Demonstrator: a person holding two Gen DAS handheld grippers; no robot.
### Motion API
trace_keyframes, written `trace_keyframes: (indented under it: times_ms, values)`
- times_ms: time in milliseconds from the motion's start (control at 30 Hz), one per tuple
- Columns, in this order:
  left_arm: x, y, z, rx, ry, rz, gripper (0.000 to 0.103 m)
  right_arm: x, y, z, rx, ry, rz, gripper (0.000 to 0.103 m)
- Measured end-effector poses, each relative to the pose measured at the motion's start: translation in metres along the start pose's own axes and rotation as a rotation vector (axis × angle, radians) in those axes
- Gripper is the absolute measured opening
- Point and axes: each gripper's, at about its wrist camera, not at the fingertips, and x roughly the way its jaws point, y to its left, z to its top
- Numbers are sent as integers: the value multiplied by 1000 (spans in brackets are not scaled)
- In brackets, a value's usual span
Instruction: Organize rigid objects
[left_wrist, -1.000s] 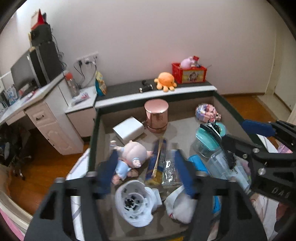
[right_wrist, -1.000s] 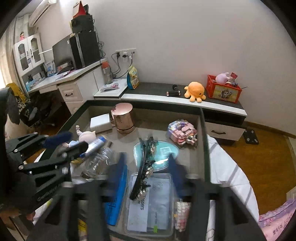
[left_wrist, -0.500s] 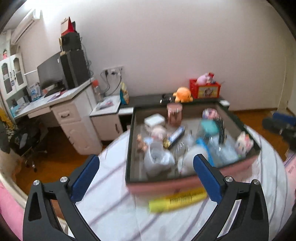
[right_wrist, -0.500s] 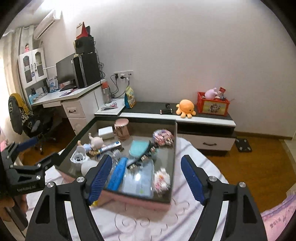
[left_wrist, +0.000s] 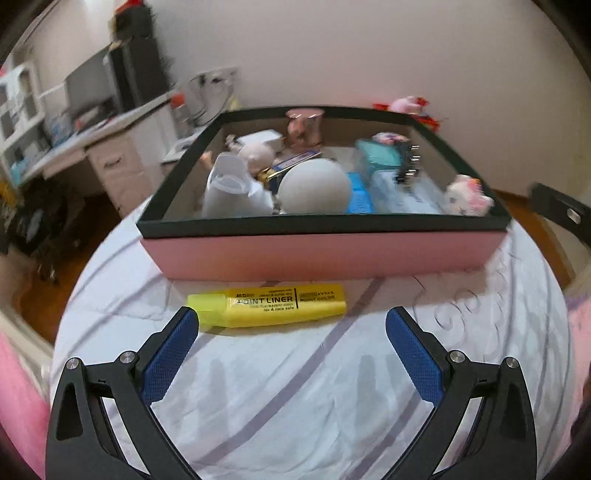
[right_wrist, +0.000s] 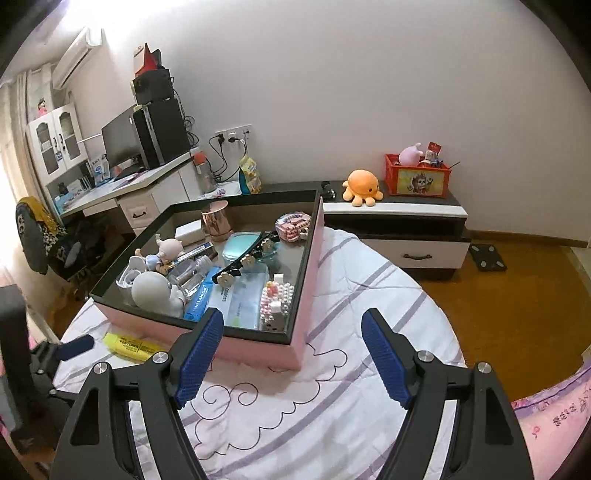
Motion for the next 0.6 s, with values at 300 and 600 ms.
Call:
trace_keyframes:
  times_ms: [300,600]
  values:
    - [26,30,-7,-130,70,73,103,13,-2,-4,10,27,0,79]
    - [9,91,-32,-167,70,115,103,20,1,5,-2,29,-58,79]
